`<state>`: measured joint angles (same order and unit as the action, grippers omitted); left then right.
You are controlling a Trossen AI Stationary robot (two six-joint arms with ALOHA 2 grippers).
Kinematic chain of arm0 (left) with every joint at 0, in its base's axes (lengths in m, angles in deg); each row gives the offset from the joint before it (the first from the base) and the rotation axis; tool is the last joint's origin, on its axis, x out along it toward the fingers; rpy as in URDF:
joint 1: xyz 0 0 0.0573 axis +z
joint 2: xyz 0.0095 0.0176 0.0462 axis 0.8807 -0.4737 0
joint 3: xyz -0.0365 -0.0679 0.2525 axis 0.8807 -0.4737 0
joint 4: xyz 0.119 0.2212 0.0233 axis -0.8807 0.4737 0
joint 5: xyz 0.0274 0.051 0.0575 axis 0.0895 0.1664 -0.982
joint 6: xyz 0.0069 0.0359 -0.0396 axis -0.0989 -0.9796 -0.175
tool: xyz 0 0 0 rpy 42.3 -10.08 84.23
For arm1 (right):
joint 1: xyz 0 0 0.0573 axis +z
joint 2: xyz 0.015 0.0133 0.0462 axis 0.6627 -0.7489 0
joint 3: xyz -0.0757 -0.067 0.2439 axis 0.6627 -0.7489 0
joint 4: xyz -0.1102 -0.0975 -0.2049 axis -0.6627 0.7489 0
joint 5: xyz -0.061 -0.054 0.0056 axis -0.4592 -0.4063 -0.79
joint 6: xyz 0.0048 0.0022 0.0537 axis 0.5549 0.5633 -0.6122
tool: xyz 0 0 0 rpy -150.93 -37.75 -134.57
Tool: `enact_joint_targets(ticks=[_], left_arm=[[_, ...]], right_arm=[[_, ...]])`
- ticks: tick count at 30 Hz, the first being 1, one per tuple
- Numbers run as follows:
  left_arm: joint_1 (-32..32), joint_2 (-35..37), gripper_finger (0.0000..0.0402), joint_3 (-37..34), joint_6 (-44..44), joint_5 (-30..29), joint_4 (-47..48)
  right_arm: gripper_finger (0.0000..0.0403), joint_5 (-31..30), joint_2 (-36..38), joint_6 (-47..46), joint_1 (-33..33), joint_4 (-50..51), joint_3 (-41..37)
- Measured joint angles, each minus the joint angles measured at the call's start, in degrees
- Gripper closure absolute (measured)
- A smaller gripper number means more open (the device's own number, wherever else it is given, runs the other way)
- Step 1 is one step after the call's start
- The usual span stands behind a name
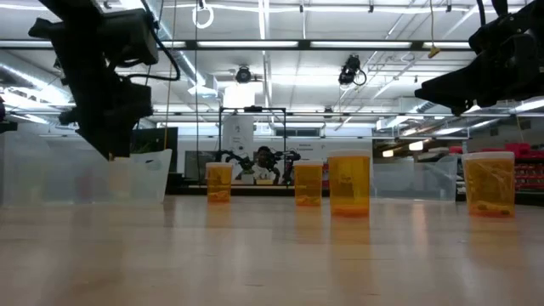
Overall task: Pick and place medicine bottles into bin by pill shape (circle, oval)
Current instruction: Put the small orange pill bottle into the left transparent bin
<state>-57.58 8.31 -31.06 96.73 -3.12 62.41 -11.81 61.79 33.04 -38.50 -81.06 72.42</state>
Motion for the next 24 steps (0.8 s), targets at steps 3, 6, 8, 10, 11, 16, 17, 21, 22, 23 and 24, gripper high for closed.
enact_joint_targets(ticks=[3,6,8,10,11,16,17,21,22,23,24], left_arm=[[0.27,-0.02,0.0266,-0.45,0.00,0.74,-0.60],[0.26,-0.02,0.0260,-0.45,0.01,0.76,-1.24],[0.26,-0.02,0.0257,-0.45,0.02,0.94,-1.37],[0.26,-0.06,0.0254,-0.45,0.04,0.96,-1.37],[0.26,-0.08,0.0251,-0.45,0.04,0.96,-1.38],[0.26,-0.11,0.0236,-0.45,0.00,0.96,-1.35],[0.26,-0.11,0.0232,-0.45,0.00,0.96,-1.35],[0.26,-0.11,0.0217,-0.45,-0.42,0.96,-1.33],[0.24,-0.11,0.0213,-0.43,-0.93,0.96,-1.31],[0.24,-0.11,0.0210,-0.43,-1.30,0.96,-1.31],[0.24,-0.11,0.0207,-0.43,-1.65,0.94,-1.31]], right_arm=[[0.0225,0.00,0.00,0.00,0.00,0.00,0.00],[0.0225,0.00,0.00,0.00,0.00,0.00,0.02],[0.0225,0.00,0.00,0.00,0.00,0.00,0.02],[0.0225,0.00,0.00,0.00,0.00,0.00,0.00],[0.0225,0.00,0.00,0.00,0.00,0.00,0.00],[0.0225,0.00,0.00,0.00,0.00,0.00,0.00],[0.0225,0.00,0.00,0.00,0.00,0.00,0.00],[0.0225,0.00,0.00,0.00,0.01,0.00,0.02],[0.0225,0.00,0.00,0.00,0.00,0.01,0.00],[0.0225,0.00,0.00,0.00,0.00,0.00,0.02],[0.0225,0.00,0.00,0.00,0.00,0.01,0.00]])
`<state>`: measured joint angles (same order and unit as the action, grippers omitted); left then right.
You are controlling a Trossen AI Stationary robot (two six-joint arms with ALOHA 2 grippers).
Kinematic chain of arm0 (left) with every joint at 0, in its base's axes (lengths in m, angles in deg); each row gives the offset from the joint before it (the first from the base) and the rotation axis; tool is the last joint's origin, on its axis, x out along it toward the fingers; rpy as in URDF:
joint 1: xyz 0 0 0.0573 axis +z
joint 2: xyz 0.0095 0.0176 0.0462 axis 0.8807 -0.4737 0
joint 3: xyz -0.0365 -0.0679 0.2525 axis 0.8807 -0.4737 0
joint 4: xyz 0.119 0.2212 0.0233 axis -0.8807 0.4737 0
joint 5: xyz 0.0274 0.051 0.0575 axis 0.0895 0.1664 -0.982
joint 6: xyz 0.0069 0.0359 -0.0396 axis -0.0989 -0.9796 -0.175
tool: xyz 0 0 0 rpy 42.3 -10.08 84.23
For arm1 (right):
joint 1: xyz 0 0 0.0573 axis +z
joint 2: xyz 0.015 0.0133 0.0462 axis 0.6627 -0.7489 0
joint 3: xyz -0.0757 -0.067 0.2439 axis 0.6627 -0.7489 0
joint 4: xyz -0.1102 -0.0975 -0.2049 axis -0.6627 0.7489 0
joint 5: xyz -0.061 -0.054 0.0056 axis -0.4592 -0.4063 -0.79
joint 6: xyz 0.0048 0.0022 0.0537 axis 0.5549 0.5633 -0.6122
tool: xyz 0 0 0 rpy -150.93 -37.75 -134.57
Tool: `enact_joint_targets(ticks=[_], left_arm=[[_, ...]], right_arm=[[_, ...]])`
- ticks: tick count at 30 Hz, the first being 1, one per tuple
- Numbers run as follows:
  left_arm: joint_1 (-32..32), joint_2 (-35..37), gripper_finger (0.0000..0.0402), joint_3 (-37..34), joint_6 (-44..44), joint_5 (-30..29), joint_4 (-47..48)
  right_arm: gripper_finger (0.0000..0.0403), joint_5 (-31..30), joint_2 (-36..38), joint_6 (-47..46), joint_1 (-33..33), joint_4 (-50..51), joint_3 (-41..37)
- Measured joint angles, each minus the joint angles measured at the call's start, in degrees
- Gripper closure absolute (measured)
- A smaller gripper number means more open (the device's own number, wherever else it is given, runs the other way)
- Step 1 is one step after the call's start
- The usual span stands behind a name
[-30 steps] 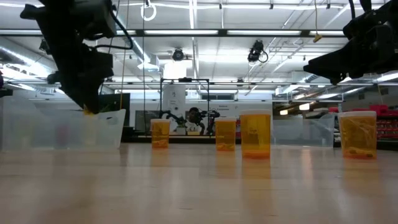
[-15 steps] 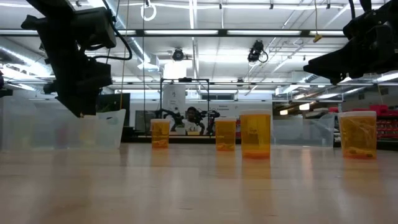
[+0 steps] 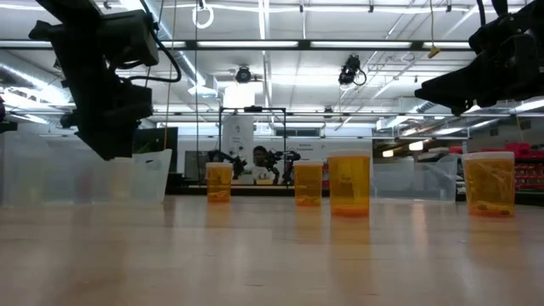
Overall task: Pick and place medicine bottles into bin by pill shape (circle, oval)
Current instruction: Put the small orange pill bottle into the left transparent bin, then put the large orange pill bottle into the right transparent bin
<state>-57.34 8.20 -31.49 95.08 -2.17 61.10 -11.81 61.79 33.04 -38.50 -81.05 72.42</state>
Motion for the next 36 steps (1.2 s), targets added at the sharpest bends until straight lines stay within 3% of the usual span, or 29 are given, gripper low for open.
enact_joint_targets(ticks=[13,22,27,30,36], left_arm=[[0.03,2.05,0.0183,4.56,-5.82,-1.27,1.94],[0.44,4.54,0.0213,8.96,-15.15,-2.14,4.42],[2.43,10.85,0.0238,8.22,-20.12,-8.67,4.82],[3.52,15.56,0.0251,6.36,-23.29,-11.64,0.81],[3.61,23.85,0.0276,-1.28,-35.97,-11.08,-19.57]], right_arm=[[0.0225,0.00,0.00,0.00,0.00,0.01,0.00],[0.0225,0.00,0.00,0.00,0.00,0.01,0.00],[0.0225,0.00,0.02,0.00,0.02,0.03,0.00],[0.0225,0.00,0.02,0.00,0.02,-0.05,0.02],[0.0225,0.00,0.02,0.00,0.01,-0.08,0.02]])
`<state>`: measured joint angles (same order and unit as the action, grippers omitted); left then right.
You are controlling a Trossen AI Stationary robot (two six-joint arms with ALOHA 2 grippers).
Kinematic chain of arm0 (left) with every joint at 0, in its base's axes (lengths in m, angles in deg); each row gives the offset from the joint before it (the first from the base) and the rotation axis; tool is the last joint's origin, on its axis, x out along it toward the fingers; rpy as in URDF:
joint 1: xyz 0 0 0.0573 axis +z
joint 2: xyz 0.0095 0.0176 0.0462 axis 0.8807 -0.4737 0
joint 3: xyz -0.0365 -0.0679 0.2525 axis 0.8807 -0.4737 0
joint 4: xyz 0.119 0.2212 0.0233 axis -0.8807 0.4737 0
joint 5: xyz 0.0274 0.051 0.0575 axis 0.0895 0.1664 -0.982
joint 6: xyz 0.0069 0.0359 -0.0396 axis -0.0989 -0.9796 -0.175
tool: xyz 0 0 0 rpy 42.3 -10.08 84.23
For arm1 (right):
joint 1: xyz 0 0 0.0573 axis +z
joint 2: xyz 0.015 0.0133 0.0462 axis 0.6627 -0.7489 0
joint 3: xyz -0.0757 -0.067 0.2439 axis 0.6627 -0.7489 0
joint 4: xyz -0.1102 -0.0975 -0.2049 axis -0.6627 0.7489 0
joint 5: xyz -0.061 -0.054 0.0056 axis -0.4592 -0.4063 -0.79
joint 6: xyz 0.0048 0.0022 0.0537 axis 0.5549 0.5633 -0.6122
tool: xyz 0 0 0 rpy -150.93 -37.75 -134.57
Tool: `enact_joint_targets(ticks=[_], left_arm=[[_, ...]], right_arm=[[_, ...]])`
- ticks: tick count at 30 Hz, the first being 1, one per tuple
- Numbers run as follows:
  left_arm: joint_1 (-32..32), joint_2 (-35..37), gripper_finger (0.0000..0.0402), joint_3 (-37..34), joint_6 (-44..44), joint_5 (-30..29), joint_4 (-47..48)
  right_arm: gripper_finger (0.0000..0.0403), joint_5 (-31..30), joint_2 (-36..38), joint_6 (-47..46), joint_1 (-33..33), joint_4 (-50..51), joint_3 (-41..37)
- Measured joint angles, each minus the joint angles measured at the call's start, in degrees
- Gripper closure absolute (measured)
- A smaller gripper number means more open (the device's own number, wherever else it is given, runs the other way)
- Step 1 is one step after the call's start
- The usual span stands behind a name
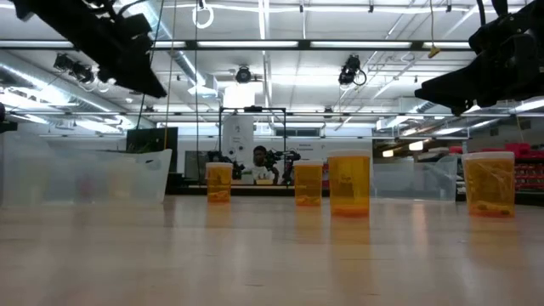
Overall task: Pick and place medicine bottles into bin by pill shape (circle, oval)
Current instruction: Put the large orange pill bottle into the right transparent bin
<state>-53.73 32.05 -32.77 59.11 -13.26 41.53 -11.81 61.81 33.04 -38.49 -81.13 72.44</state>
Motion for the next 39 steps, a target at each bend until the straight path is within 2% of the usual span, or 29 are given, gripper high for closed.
enact_joint_targets(ticks=[5,8,10,15,19,24,29,34,39], left_arm=[[0.04,3.34,0.0298,-7.06,-9.18,5.15,-19.78],[0.02,3.60,0.0315,-11.57,-13.94,5.81,-29.86],[0.06,3.60,0.0326,-14.61,-17.18,7.87,-34.94],[1.03,3.57,0.0358,-19.56,-26.15,17.66,-43.13],[4.99,4.73,0.0393,-18.71,-31.47,24.46,-44.58],[13.30,9.65,0.0388,-17.91,-33.31,36.60,-44.00],[21.31,14.66,0.0396,-18.19,-31.85,47.07,-38.61],[25.26,19.70,0.0394,-18.22,-26.88,48.21,-37.98],[23.95,22.50,0.0396,-18.20,-23.73,48.19,-36.52]], right_arm=[[0.0225,-0.01,0.00,0.00,0.00,-0.02,0.00],[0.0225,-0.02,0.00,0.00,0.00,-0.04,0.00],[0.0225,-0.02,0.00,0.00,-0.01,-0.04,0.00],[0.0225,0.00,-0.02,0.00,0.01,-0.04,0.00],[0.0225,-0.02,0.00,0.00,0.01,-0.05,0.00],[0.0225,-0.02,-0.01,0.00,-0.01,-0.07,0.00],[0.0225,-0.02,0.00,0.00,0.00,-0.08,0.00],[0.0225,-0.02,0.00,0.00,0.01,-0.09,-0.02],[0.0225,-0.01,-0.01,0.00,0.00,-0.09,0.00]])
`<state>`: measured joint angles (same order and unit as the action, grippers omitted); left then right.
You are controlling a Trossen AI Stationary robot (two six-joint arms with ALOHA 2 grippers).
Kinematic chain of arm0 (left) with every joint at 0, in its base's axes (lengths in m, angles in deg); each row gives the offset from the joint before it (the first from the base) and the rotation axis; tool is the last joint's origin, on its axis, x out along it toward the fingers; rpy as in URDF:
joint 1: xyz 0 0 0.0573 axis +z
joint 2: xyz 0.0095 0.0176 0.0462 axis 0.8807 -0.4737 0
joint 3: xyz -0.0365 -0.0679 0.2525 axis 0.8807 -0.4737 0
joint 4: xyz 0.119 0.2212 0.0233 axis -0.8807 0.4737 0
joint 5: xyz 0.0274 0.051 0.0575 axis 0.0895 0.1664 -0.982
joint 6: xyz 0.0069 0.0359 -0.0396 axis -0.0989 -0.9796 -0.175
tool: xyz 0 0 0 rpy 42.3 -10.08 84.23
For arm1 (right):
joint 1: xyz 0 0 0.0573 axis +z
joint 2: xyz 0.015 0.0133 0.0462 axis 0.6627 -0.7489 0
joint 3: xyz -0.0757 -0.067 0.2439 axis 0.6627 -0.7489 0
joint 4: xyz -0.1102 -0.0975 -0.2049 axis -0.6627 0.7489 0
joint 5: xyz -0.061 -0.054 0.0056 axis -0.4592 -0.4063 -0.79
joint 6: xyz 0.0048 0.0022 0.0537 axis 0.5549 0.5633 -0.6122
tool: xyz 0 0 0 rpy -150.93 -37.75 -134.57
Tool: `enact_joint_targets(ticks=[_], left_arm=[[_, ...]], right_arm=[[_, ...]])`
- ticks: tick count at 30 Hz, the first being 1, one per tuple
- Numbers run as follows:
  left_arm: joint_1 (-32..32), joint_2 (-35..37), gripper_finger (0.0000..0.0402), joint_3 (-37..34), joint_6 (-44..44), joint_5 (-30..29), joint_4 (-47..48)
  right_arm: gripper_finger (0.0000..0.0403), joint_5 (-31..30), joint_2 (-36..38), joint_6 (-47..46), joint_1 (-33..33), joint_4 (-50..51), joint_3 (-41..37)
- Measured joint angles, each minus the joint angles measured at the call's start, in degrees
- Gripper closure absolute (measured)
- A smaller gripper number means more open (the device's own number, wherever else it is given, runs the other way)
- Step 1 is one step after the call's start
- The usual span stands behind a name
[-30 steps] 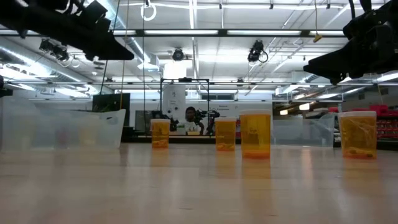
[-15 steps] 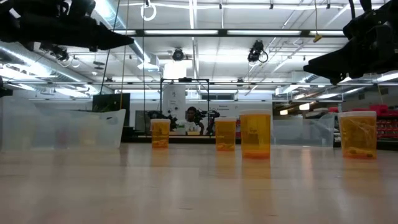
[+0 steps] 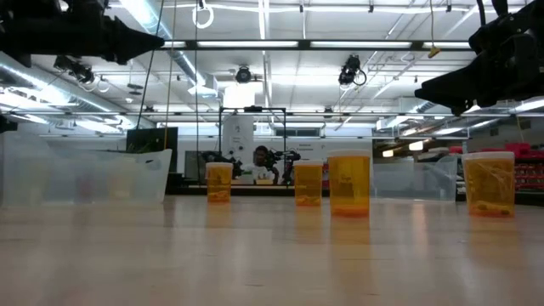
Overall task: Pick and place medicine bottles into bin by pill shape (circle, oval)
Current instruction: Put the large orange pill bottle into the right transparent bin
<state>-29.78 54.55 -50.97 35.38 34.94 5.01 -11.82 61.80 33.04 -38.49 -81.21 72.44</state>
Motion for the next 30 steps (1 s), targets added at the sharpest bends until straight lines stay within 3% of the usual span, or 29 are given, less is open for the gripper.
enact_joint_targets(ticks=[7,13,21,27,30], left_arm=[[-6.78,0.22,0.0398,-0.54,-2.91,-0.02,1.16],[-13.05,1.59,0.0400,-6.86,-5.27,-4.50,-4.78],[-13.36,8.87,0.0400,-8.87,-3.13,-3.26,-2.34],[-13.38,18.11,0.0400,-8.90,-2.86,-4.12,4.94],[-13.34,18.36,0.0400,-8.81,-3.15,-4.88,6.28]], right_arm=[[0.0225,0.00,0.01,0.00,0.00,0.00,0.00],[0.0225,0.01,0.01,0.00,0.01,-0.02,0.00],[0.0225,-0.01,0.01,0.00,0.00,0.00,0.00],[0.0225,-0.01,0.00,0.00,-0.01,0.00,0.00],[0.0225,0.00,0.00,0.00,0.01,-0.02,0.00]])
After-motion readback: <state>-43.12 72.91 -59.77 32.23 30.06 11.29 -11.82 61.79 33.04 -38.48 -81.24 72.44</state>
